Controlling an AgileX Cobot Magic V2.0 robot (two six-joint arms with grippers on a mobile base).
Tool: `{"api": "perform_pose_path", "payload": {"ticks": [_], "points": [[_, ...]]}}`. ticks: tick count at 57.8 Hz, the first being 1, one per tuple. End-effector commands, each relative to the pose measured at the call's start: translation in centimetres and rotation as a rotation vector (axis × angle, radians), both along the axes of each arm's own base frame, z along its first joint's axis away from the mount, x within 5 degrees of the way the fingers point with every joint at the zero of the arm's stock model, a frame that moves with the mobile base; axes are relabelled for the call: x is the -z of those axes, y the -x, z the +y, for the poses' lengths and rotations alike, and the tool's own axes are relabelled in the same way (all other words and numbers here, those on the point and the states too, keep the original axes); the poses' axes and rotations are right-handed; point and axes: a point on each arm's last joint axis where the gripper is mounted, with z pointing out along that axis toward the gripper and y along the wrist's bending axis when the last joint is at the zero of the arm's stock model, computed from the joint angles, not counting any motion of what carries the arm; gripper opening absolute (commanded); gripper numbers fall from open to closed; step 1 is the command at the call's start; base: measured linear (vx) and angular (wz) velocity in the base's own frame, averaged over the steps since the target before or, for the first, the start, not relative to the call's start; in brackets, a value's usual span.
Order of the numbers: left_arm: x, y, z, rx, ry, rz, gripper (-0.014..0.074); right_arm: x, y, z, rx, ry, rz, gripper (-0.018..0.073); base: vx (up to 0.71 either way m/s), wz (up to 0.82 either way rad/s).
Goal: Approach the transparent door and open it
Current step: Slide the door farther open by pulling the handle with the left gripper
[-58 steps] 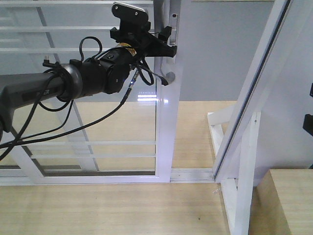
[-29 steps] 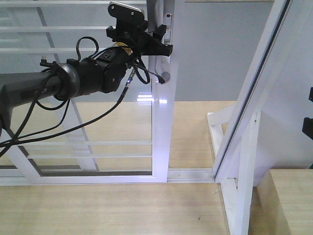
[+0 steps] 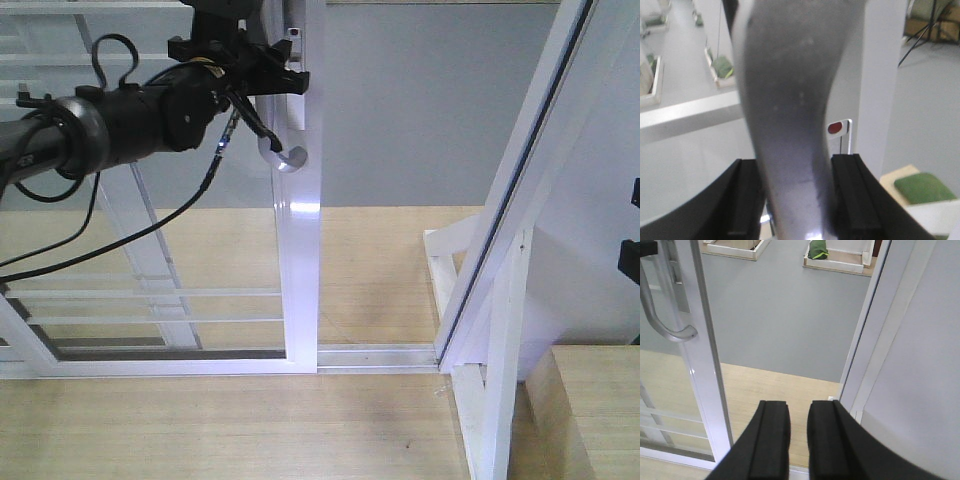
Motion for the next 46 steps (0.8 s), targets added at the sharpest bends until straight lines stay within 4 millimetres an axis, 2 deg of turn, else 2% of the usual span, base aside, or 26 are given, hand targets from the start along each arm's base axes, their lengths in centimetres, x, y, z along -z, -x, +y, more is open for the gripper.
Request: {"api": "perform_pose_path", "payload": {"ticks": [1,11,17,31,46], "points": [[-7.2,0.4,4.0,-0.122,0.090,-0.196,0.0387,-1.6,-0.4,0.0,-0.002,-0.002,-0.105,0.0218,0.00,0.00],[-8.4,1.0,4.8,-0.112,0.048,-0.183,0.0387,-1.6,-0.4,0.0,-0.002,-0.002,-0.109,0.0218,0.00,0.00],[-8.8,0.9,6.1,-0.133,0.054,-0.174,0.0387,-1.6,-0.4,0.0,-0.002,-0.002,-0.109,0.0218,0.00,0.00],[-9.3,1.3,10.1,-0.144,0.038,-0.028,0.0387,-1.6,-0.4,0.0,-0.002,-0.002,-0.110,0.0218,0.00,0.00],[-11.2,2.3,14.3,-0.190,-0.042,-0.020,0.0387,-1.7,-0.4,0.0,-0.003,0.003,-0.120,0.0218,0.00,0.00]]}}
